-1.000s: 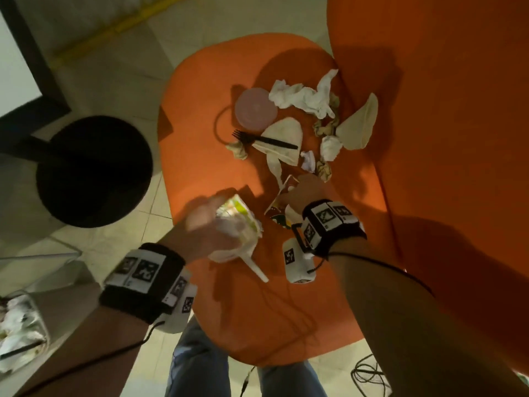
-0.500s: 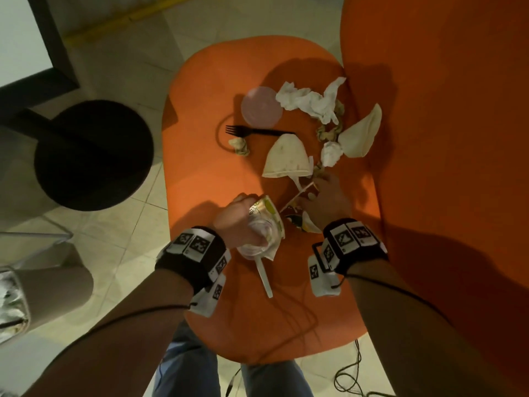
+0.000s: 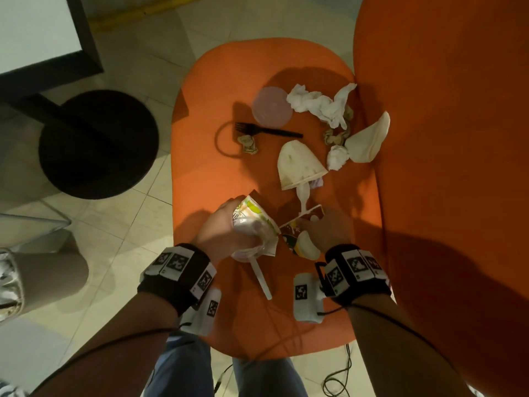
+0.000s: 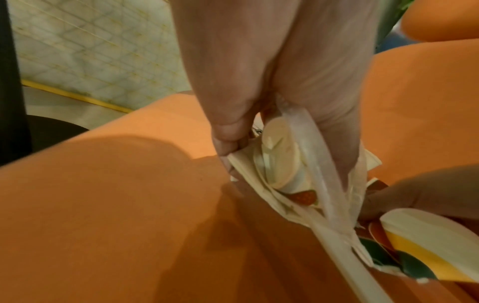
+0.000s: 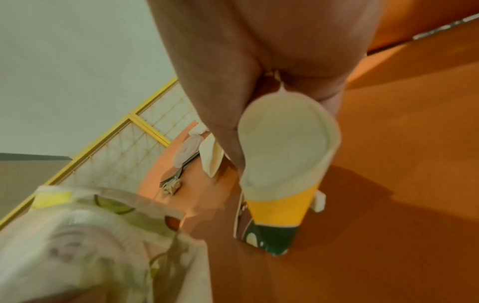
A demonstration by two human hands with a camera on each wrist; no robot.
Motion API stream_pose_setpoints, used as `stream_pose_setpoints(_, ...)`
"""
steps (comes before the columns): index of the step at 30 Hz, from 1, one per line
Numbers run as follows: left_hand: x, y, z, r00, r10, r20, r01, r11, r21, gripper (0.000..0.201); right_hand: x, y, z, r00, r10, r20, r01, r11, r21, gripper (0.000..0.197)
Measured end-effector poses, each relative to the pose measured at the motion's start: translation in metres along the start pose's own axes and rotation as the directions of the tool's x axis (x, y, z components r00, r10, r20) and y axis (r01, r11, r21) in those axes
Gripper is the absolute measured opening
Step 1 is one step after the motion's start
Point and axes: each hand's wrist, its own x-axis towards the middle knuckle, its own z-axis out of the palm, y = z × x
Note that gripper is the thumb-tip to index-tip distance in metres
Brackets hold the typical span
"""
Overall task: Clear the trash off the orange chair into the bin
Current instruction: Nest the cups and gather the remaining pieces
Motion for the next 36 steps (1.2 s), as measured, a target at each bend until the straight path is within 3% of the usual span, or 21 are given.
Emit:
stream_pose_setpoints(3,-0.013,-0.013,-0.016,0.997,0.032,-0.071,-0.027,0.997,0.067,0.064,-0.013,0.003,0.014,0.997,0.046,0.064,-0.053,0.992,0.114,0.051)
stream_pose_setpoints(7,-0.031,-0.036,-0.041,0.994,0.013,-0.109,-0.021,0.997,-0.069,0.078,-0.029,0.009,0.027,0.991,0.046,0.128,-0.066,0.986,0.154,0.038)
stream_pose_setpoints(10,-0.046,-0.049,-0.059,0.986,0.001,-0.17,-0.027,0.989,-0.148,0.058,-0.043,0.005,0.04,0.986,0.031,0.162,-0.058,0.984,0.168,0.037)
stream_pose_setpoints(12,-0.058,-0.057,-0.075,0.975,-0.003,-0.224,-0.038,0.984,-0.176,0.047,-0.055,-0.003,0.053,0.987,-0.025,0.157,-0.005,0.982,0.186,0.031)
stream_pose_setpoints(15,-0.073,-0.083,-0.104,0.944,-0.064,-0.324,-0.022,0.966,-0.257,0.046,-0.077,-0.031,0.076,0.977,-0.2,0.075,0.189,0.973,0.13,0.021)
stream_pose_setpoints(18,-0.09,-0.125,-0.139,0.879,-0.14,-0.456,-0.031,0.938,-0.346,0.049,-0.099,-0.079,0.113,0.938,-0.337,0.075,0.333,0.941,0.06,0.03)
stream_pose_setpoints(21,-0.112,-0.173,-0.183,0.821,-0.189,-0.538,-0.062,0.908,-0.414,0.04,-0.119,-0.135,0.171,0.916,-0.374,0.147,0.367,0.927,0.07,0.033)
stream_pose_setpoints(23,-0.13,-0.214,-0.218,0.786,-0.234,-0.572,-0.069,0.887,-0.456,0.039,-0.137,-0.173,0.217,0.897,-0.409,0.171,0.398,0.913,0.092,0.027)
stream_pose_setpoints(27,-0.182,-0.305,-0.29,0.73,-0.335,-0.596,-0.052,0.843,-0.536,0.043,-0.179,-0.239,0.327,0.854,-0.45,0.261,0.443,0.892,0.088,0.039)
stream_pose_setpoints(31,-0.232,-0.389,-0.356,0.604,-0.447,-0.66,0.049,0.848,-0.528,0.03,-0.217,-0.285,0.439,0.821,-0.421,0.384,0.432,0.9,0.063,0.035)
stream_pose_setpoints(34,-0.252,-0.448,-0.391,0.472,-0.531,-0.704,0.122,0.83,-0.545,0.06,-0.24,-0.31,0.507,0.799,-0.405,0.444,0.444,0.896,0.017,0.034)
stream_pose_setpoints(36,-0.255,-0.477,-0.409,0.381,-0.558,-0.737,0.194,0.828,-0.526,0.064,-0.25,-0.323,0.543,0.787,-0.406,0.465,0.46,0.888,-0.003,0.036)
